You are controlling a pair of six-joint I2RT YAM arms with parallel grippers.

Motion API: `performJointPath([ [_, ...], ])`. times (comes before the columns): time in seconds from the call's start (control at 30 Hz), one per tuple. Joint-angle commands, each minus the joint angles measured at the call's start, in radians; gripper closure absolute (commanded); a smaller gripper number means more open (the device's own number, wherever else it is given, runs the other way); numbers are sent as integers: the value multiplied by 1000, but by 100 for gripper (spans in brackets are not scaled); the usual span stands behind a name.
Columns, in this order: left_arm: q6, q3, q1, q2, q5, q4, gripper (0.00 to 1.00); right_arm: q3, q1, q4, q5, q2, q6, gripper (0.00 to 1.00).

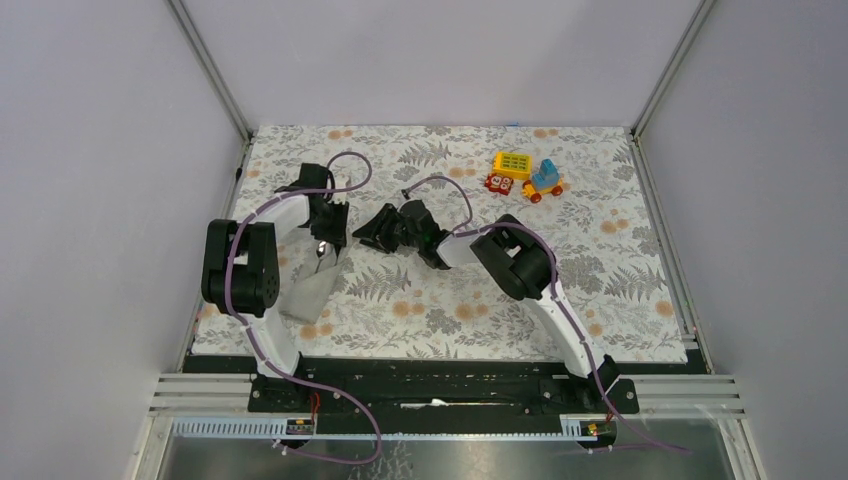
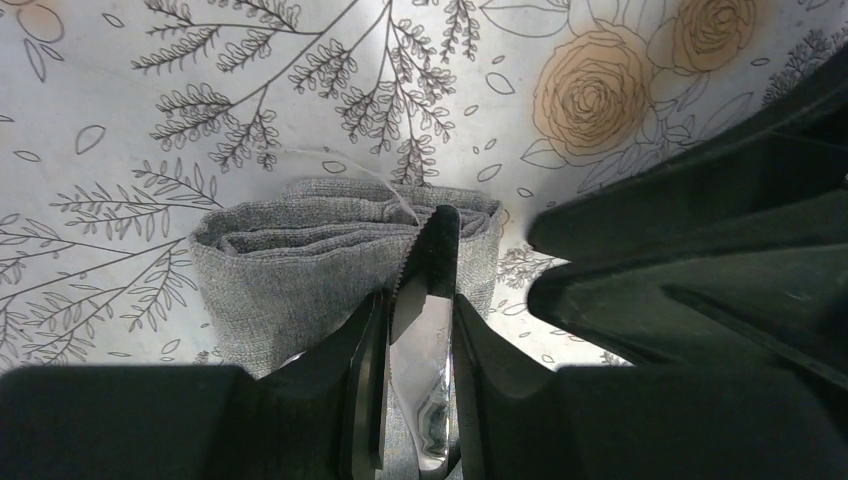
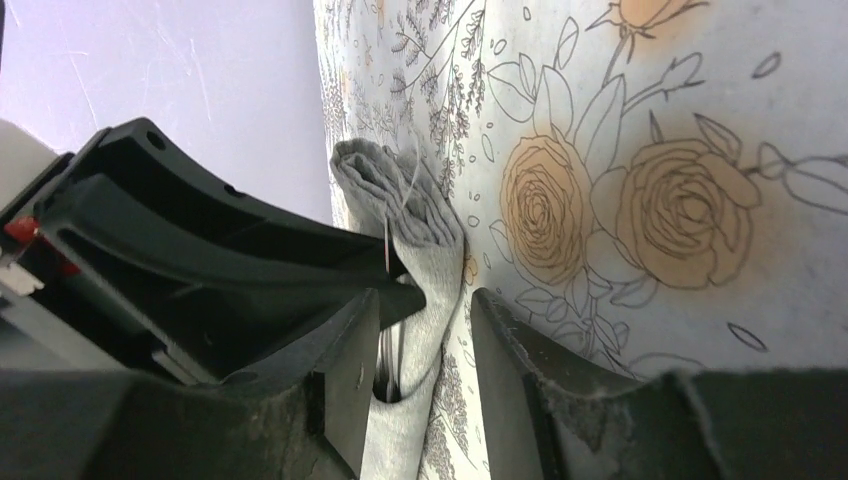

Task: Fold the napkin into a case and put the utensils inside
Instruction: Insert the knife into the folded napkin.

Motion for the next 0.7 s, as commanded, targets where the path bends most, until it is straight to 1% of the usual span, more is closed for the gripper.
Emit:
performJointPath([
  [0.0, -29, -26, -10, -54, 56, 14, 81, 33, 25, -90, 57, 65, 12, 54],
  [0.17, -22, -30, -17, -62, 50, 15, 82, 60, 35, -152, 93, 88, 5, 63],
  [0.33, -17, -29, -23, -62, 37, 11, 82, 98, 53, -222, 138, 90, -62, 68],
  [0.47, -19, -13, -37, -51, 0, -14, 82, 93, 56, -237, 188, 69, -85, 93],
  [0.5, -20, -8, -41, -49, -9, -24, 82, 87, 55, -235, 196, 62, -88, 97],
  [0.53, -24, -4, -43, -47, -20, -37, 82, 87, 56, -232, 204, 57, -93, 100],
  [0.67, -38, -15, -49, -60, -51, -54, 82, 76, 55, -211, 226, 36, -90, 100],
])
